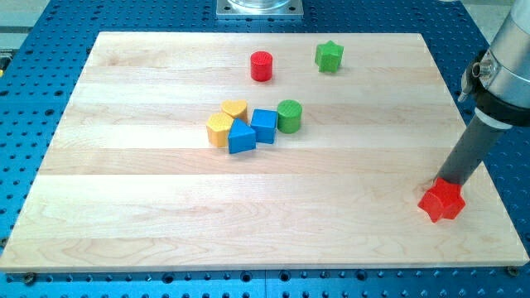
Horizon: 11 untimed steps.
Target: Place the triangle vertically below the hexagon
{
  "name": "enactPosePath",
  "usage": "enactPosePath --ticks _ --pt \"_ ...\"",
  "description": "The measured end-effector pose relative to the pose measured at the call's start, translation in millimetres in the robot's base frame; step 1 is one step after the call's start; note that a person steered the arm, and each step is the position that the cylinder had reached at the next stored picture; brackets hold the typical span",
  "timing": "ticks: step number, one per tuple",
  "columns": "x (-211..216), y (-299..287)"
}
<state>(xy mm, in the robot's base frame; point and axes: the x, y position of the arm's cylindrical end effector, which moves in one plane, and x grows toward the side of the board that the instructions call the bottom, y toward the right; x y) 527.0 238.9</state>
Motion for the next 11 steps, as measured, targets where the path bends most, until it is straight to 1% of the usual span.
enactPosePath --ticks 1,2,3,4,5,6,7,8,10,11 --pt "12.5 -19.5" --pt "-17.0 -51.4" --pt "-5.4 -183.1" --pt "-13.7 -298.4" --pt "-62.0 -309.2" --pt "-96.2 -298.6" --pt "-79.8 -243.7" --pt "-39.5 -172.4" --pt "-36.8 -268.0" --pt "-71.5 -284.9"
